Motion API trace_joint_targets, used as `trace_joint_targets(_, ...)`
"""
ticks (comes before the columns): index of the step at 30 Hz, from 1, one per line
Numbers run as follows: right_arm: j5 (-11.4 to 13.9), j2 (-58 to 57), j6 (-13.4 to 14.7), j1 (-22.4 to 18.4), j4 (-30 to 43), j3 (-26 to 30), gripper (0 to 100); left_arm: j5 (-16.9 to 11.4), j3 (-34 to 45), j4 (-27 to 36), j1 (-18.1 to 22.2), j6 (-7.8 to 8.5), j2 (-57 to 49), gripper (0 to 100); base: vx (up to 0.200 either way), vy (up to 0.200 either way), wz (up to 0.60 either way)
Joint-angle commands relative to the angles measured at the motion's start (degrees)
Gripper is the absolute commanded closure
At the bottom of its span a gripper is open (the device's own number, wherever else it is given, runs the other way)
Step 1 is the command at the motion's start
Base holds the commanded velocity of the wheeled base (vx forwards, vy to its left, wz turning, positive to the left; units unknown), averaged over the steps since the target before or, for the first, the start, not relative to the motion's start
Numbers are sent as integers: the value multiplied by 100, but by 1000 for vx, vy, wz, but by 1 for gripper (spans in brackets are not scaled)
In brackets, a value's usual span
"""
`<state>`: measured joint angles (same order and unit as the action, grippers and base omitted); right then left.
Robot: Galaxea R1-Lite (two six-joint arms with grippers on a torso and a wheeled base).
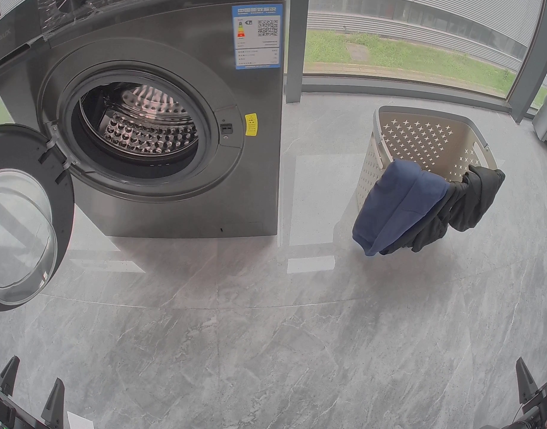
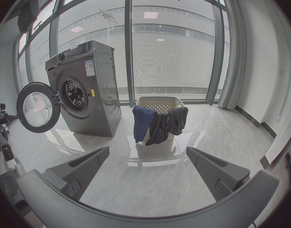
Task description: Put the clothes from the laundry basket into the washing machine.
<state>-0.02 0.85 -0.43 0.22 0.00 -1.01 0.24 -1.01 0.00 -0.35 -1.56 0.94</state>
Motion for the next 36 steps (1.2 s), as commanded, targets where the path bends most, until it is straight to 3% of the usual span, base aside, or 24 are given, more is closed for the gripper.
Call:
trace_joint_targets(1,-6,-77,-10,4,0,92,0,2,92,0,0,-2,-68,0,0,-200,0)
trace_joint_targets(22,2,-77,-1,4,0,92,0,2,92,0,9,-11,-68,0,0,-200,0)
trace_joint_targets(31,2,-77,-10,4,0,92,0,2,92,0,0,-11,-68,0,0,0,0)
trace_joint_targets(36,2,-77,-1,4,0,92,0,2,92,0,0,-2,-68,0,0,-200,0)
